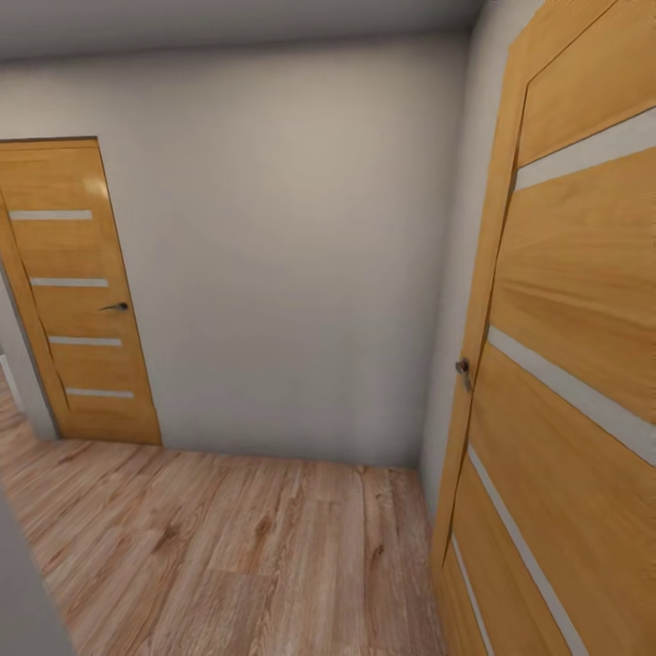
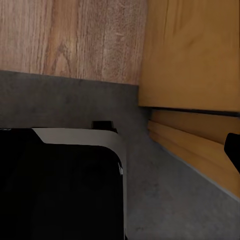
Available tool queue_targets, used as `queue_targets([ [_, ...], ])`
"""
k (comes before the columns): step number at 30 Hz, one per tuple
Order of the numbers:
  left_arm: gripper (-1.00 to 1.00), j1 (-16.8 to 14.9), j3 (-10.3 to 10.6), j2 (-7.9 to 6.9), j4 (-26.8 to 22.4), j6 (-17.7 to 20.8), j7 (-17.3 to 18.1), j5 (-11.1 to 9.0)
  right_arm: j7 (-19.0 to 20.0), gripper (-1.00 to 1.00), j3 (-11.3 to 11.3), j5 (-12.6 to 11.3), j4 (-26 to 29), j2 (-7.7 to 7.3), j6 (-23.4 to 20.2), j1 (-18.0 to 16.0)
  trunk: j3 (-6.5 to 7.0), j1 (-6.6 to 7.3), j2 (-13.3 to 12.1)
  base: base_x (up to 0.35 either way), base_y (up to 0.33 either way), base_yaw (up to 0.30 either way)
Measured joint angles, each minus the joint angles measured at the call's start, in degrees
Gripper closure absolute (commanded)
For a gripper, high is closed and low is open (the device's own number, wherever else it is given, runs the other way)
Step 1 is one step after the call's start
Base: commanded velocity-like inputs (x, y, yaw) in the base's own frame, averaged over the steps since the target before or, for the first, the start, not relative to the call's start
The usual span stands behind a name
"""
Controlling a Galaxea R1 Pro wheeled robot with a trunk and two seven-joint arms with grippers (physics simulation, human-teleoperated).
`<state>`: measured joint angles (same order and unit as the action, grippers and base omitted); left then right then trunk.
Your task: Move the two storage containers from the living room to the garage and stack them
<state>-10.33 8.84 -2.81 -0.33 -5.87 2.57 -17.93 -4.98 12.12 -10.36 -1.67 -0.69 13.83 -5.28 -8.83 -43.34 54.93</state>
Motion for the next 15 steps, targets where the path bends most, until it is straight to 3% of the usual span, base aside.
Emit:
queue_targets([
  [13,-1.0,0.0,0.0,-0.01,0.0,0.0,0.0,0.0,0.1,-1.0,0.0,0.5,0.0,-0.2,-0.1,0.0,0.0,0.0,0.0,0.0,0.0,-0.02],
  [15,-1.0,0.0,0.0,-0.06,0.0,0.0,0.0,0.0,0.1,-1.0,0.0,0.5,0.0,-0.2,-0.2,0.0,0.0,0.02,0.0,0.197,0.0,0.0],
])
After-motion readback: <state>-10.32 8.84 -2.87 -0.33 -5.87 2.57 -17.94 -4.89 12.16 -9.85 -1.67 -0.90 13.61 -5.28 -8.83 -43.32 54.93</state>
